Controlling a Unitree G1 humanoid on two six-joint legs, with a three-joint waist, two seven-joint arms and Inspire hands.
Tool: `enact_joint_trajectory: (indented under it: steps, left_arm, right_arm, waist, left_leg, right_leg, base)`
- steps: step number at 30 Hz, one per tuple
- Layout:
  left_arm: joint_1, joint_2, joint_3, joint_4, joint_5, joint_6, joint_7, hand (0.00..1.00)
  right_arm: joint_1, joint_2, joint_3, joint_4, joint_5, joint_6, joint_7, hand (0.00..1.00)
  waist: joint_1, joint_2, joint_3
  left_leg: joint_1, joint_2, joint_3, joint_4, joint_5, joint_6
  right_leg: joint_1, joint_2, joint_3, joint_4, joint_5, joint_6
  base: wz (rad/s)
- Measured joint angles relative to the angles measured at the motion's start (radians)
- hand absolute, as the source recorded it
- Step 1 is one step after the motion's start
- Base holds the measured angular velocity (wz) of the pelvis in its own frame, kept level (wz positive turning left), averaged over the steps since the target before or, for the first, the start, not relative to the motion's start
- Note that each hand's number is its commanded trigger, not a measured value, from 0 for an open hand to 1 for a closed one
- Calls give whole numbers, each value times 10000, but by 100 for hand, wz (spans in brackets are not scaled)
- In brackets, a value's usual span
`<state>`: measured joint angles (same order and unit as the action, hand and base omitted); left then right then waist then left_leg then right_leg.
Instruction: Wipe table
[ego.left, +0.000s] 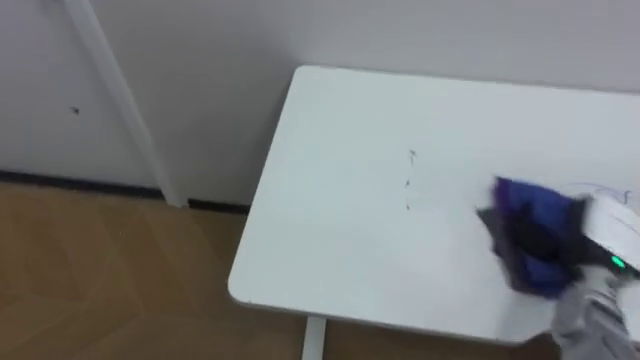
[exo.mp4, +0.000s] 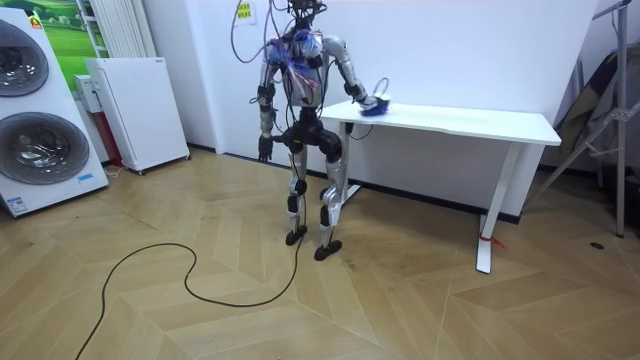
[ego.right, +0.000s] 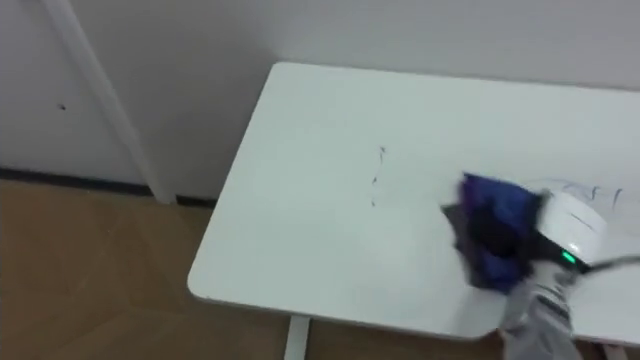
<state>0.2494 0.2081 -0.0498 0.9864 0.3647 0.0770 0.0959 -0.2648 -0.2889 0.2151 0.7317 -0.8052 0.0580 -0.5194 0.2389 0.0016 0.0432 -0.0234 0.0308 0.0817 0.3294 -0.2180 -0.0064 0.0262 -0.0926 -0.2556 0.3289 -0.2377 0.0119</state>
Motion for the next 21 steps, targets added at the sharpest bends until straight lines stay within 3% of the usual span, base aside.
enact_joint_trajectory:
  steps: [2, 4, 6, 7, 8, 9, 10, 11, 12, 13, 15, 17, 19, 20, 21]
  left_arm:
    - [-260, 5, -289, 222, -96, -15, 30, 0]
    - [-253, 36, -280, 162, -63, -3, 68, 0]
    - [-187, 125, -235, 200, -66, 17, 71, 0]
    - [-157, 174, -103, 213, -39, 20, 64, 0]
    - [-169, 185, 15, 219, -29, 17, 57, 0]
    - [-213, 221, 192, 201, -41, -12, 53, 0]
    - [-331, 282, 312, 192, -57, -41, 49, 0]
    - [-403, 354, 340, 194, -56, -46, 43, 0]
    - [-589, 563, 345, 193, -36, -53, 36, 0]
    - [-772, 786, 343, 174, -37, -57, 35, 0]
    - [-925, 1063, 369, 156, -38, -60, 44, 0]
    - [-1076, 1327, 408, 140, -63, -63, 75, 0]
    - [-989, 1644, 483, 85, -32, -3, 108, 0]
    - [-854, 1720, 502, 21, -25, 1, 129, 0]
    - [-583, 1689, 565, -43, -23, -19, 223, 0]
  right_arm:
    - [-609, 239, 548, 274, -257, -151, 104, 100]
    - [-975, 322, 797, 407, -536, -405, 293, 100]
    - [-992, 319, 781, 417, -604, -434, 312, 100]
    - [-1029, 305, 776, 505, -579, -415, 306, 100]
    - [-1045, 273, 769, 562, -562, -414, 303, 100]
    - [-1053, 166, 752, 671, -454, -412, 265, 100]
    - [-1065, 75, 749, 907, -207, -426, 90, 100]
    - [-1074, 78, 751, 1045, -77, -425, -20, 100]
    - [-1070, 79, 755, 1289, 192, -443, -217, 100]
    - [-1072, 71, 754, 1595, 529, -455, -381, 100]
    - [-1013, 64, 667, 1978, 1128, -576, -574, 100]
    - [-740, 50, 250, 2161, 1584, -746, -699, 100]
    - [-143, 17, -429, 2399, 2113, -1086, -842, 100]
    - [-31, -9, -553, 2452, 2212, -1160, -907, 100]
    - [211, -155, -829, 2508, 2318, -1345, -966, 100]
  waist:
    - [439, 122, 12]
    - [843, 272, -43]
    - [1193, 278, -58]
    - [1349, 267, -81]
    - [1444, 247, -118]
    - [1504, 174, -201]
    - [1557, 190, -218]
    - [1557, 189, -234]
    - [1534, 137, -265]
    - [1519, 123, -284]
    - [1492, 6, -352]
    - [1150, -105, -403]
    - [848, -264, -410]
    - [788, -311, -406]
    - [632, -154, -480]
  left_leg:
    - [-271, -49, -24, 464, -224, 93]
    - [-554, -50, -107, 863, -457, 253]
    - [-602, -64, 7, 870, -533, 382]
    - [-640, -28, 3, 963, -592, 448]
    - [-705, -11, 15, 1034, -619, 465]
    - [-902, 16, 45, 1266, -692, 495]
    - [-989, 190, 169, 1551, -813, 460]
    - [-1034, 314, 223, 1657, -872, 419]
    - [-1116, 565, 221, 1784, -942, 300]
    - [-1257, 863, 211, 1965, -994, 143]
    - [-1413, 1220, -42, 2243, -1085, -160]
    - [-1645, 1524, -502, 2571, -1171, -507]
    - [-1545, 2048, -682, 2639, -1157, -1159]
    - [-1510, 2175, -673, 2659, -1168, -1356]
    - [-1393, 2564, -707, 2606, -1133, -1735]
  right_leg:
    - [-324, -253, -352, 630, -232, 60]
    - [-558, -616, -769, 1130, -348, 198]
    - [-784, -843, -897, 1592, -345, 216]
    - [-902, -1021, -1195, 1980, -346, 343]
    - [-1074, -1149, -1203, 2301, -375, 441]
    - [-1352, -1686, -1182, 3000, -461, 541]
    - [-1497, -2265, -1086, 3413, -491, 618]
    - [-1514, -2527, -1032, 3507, -467, 668]
    - [-1492, -2939, -940, 3387, -348, 781]
    - [-1427, -3099, -775, 2983, -101, 891]
    - [-1141, -3240, -704, 1913, 400, 992]
    - [-716, -3163, -887, 871, 1004, 1026]
    - [-445, -2827, -1305, 419, 1658, 1066]
    - [-443, -2721, -1488, 485, 1726, 1216]
    - [-403, -2446, -1689, 834, 1162, 1805]
  base:
    - [13]
    - [24]
    - [9]
    - [-4]
    - [4]
    - [12]
    - [17]
    - [25]
    - [28]
    - [26]
    - [19]
    - [41]
    - [20]
    - [-17]
    - [-26]
